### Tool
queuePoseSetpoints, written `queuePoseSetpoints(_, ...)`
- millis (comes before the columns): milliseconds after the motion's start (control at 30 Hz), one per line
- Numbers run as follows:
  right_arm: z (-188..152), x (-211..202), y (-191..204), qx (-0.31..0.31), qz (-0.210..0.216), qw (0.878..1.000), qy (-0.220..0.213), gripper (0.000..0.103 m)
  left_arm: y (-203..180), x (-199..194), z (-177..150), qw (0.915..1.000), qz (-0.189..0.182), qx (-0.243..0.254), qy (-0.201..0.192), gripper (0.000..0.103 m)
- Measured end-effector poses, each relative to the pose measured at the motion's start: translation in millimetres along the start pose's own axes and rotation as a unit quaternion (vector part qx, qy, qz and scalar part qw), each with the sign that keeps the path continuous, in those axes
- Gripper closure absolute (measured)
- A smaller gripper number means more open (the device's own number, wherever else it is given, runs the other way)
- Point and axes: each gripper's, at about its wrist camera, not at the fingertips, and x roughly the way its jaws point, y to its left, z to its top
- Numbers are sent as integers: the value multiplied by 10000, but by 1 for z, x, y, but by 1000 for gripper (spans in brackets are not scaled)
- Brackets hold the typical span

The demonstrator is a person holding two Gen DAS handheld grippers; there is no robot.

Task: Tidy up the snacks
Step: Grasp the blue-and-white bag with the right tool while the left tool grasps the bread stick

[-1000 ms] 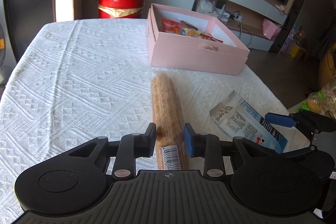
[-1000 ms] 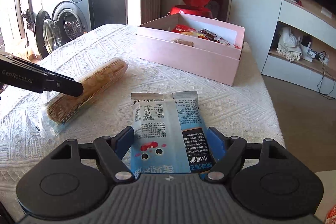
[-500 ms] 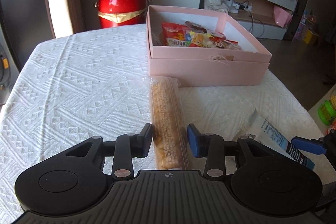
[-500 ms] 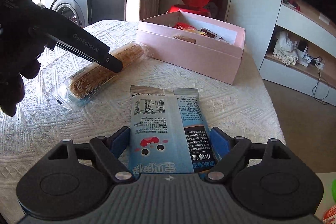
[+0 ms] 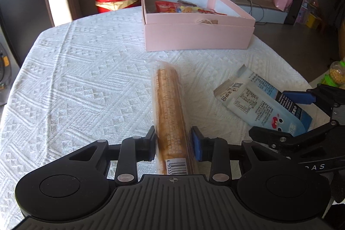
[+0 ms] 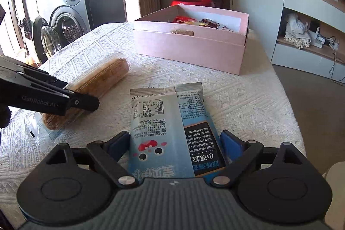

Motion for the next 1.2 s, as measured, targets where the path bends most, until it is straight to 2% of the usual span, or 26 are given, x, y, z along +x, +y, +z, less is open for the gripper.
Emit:
queuePoseSetpoints(233, 6, 4, 0, -116, 140, 9997, 161, 9, -1, -9, -12, 10000, -17, -5, -31, 65)
queuePoseSetpoints(400, 35, 19, -7, 121, 332, 9985, 430, 13, -3, -9, -14, 10000, 25, 19, -65, 65)
queuePoseSetpoints(567, 52, 42, 7, -240, -79, 9982, 546, 18, -2, -11, -16, 9999, -14, -21, -113, 65)
queuePoseSetpoints(633, 53, 37, 11, -324, -19, 9984, 471, 19, -2, -12, -18, 9999, -21, -7, -144, 65)
queuePoseSetpoints(700, 53, 20, 11, -303, 17, 9993, 217, 19, -2, -13, -19, 9999, -21, -10, -170, 65)
queuePoseSetpoints(833, 58, -24, 4, -192, -88, 9992, -344, 19, -3, -13, -20, 9998, -5, -21, -209, 65)
queuePoseSetpoints(933, 59, -49, -3, -143, -221, 9979, -588, 19, -3, -13, -21, 9998, -1, -43, -218, 64)
queuePoseSetpoints(1067, 53, -69, -12, -41, -419, 9964, -730, 19, -2, -13, -17, 9998, -40, -112, -170, 64)
queuePoseSetpoints(1200, 40, -75, -16, 93, -426, 9967, -688, 19, 8, -5, -2, 9991, -282, -326, -31, 63)
